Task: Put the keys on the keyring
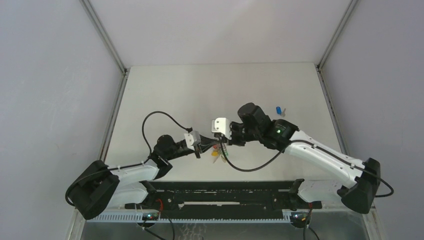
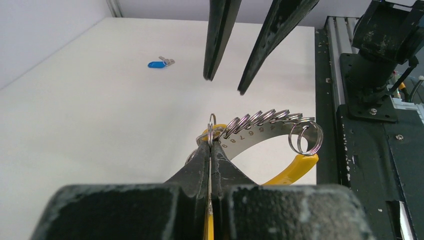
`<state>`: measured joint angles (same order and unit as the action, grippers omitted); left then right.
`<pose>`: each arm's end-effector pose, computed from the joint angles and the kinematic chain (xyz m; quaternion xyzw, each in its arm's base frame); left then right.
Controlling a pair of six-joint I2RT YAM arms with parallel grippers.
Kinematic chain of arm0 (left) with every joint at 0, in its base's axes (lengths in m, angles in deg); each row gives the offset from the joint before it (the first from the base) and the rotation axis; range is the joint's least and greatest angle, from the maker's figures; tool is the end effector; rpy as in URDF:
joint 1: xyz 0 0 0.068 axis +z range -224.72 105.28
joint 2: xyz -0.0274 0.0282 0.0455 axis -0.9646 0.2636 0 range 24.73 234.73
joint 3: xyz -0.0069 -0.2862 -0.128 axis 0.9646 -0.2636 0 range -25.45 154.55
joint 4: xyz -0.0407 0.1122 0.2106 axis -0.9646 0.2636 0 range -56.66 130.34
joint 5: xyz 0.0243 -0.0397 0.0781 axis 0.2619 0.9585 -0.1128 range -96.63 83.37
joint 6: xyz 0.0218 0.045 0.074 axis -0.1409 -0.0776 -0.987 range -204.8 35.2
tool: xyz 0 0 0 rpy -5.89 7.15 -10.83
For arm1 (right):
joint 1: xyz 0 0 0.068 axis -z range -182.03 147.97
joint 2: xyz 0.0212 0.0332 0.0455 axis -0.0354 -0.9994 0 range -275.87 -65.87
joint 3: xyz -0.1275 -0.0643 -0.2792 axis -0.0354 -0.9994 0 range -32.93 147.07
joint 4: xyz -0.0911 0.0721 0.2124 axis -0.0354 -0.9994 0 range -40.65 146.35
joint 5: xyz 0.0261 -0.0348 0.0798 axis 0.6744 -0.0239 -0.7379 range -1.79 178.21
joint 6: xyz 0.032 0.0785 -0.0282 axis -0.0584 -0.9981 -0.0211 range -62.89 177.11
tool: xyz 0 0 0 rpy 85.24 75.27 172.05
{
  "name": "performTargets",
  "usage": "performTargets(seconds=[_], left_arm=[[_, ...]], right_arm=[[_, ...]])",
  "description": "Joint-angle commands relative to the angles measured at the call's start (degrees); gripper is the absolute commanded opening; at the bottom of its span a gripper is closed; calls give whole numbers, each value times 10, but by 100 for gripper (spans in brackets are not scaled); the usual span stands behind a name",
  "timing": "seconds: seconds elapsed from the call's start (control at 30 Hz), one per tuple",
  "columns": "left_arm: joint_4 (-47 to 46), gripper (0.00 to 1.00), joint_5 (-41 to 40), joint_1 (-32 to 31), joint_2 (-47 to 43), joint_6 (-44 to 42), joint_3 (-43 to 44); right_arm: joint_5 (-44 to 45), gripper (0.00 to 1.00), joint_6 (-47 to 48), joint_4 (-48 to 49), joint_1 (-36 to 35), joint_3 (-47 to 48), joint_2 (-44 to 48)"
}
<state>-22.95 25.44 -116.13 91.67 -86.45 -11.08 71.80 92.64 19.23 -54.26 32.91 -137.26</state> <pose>0.1409 -0.1806 0.2626 0.4287 0.5373 -0.4162 0.5953 0.1426 0.2209 0.3395 -0.6697 0.6137 0.1870 0.3740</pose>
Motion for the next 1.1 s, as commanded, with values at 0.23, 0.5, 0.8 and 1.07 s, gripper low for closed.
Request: performTargets(seconds=[0.23,0.5,0.8,1.07], left_arm=[[-123,0,7,-2,6,24,-16],[-123,0,12,-2,7,19,-17],[-123,0,15,-2,4,18,-16],[-123,0,8,-2,-4,15,-21]], right_arm=[[-81,25,-49,152,56,-84,52],[-144,24,-53,171,79,-91,49],[-176,20,-46,158,83,-91,38],[-173,2,-46,143,94,-91,34]])
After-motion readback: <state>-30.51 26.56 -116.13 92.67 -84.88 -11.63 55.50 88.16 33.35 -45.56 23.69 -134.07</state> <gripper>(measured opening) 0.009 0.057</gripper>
